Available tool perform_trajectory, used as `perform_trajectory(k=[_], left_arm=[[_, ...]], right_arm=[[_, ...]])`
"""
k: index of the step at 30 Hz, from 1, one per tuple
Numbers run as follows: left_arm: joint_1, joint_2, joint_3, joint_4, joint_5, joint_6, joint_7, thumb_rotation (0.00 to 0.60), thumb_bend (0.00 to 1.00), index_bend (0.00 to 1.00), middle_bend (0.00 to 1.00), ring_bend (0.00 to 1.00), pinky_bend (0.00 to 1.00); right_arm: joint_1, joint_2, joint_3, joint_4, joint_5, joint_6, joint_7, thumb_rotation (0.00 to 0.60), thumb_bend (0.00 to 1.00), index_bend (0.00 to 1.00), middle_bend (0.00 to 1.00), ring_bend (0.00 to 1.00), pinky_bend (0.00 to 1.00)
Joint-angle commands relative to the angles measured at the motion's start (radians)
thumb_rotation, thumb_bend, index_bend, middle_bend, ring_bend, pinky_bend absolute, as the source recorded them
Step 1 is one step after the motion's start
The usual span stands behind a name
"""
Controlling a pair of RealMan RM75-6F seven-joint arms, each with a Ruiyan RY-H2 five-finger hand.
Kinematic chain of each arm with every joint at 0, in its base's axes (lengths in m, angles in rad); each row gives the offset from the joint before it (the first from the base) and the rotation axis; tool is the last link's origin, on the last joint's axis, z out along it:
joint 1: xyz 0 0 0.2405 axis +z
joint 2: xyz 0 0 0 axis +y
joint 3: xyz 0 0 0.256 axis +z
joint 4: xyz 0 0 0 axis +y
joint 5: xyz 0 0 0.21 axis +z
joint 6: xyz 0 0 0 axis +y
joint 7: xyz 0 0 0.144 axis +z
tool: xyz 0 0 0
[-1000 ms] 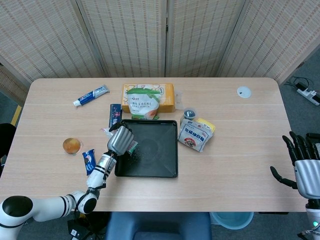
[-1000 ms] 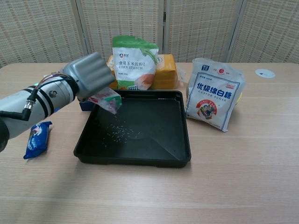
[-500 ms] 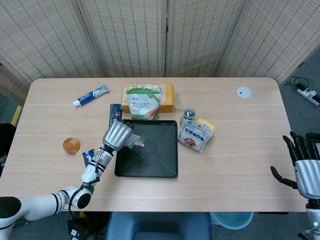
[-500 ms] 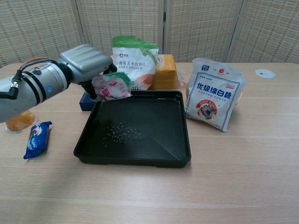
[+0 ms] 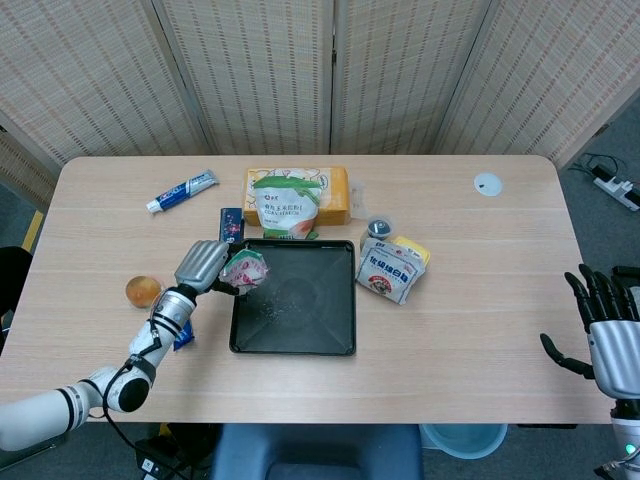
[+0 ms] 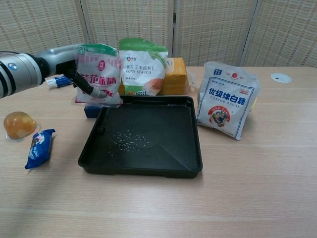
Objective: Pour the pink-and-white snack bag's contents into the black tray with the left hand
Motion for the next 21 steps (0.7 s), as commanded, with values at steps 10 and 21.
perform_trajectory(k=[10, 21], left_arm=[[0.049, 0.008, 0.057, 0.215, 0.18, -0.077, -0.355, 0.6, 0.39, 0.56, 0.64, 0.54, 0.71], [0.037, -0.06, 0.105, 0.375, 0.235, -0.086, -0.43, 0.6, 0.38, 0.53, 0.64, 0.49, 0.65]], right_arm=[[-0.001, 0.0, 0.0, -0.008, -0.01, 0.006, -0.01, 0.413, 0.34, 0.0, 0.05, 0.02, 0.0], [-0.004, -0.002, -0.002, -0.008, -0.004, 0.005, -0.01, 0.413, 0.34, 0.0, 0.05, 0.01, 0.0]])
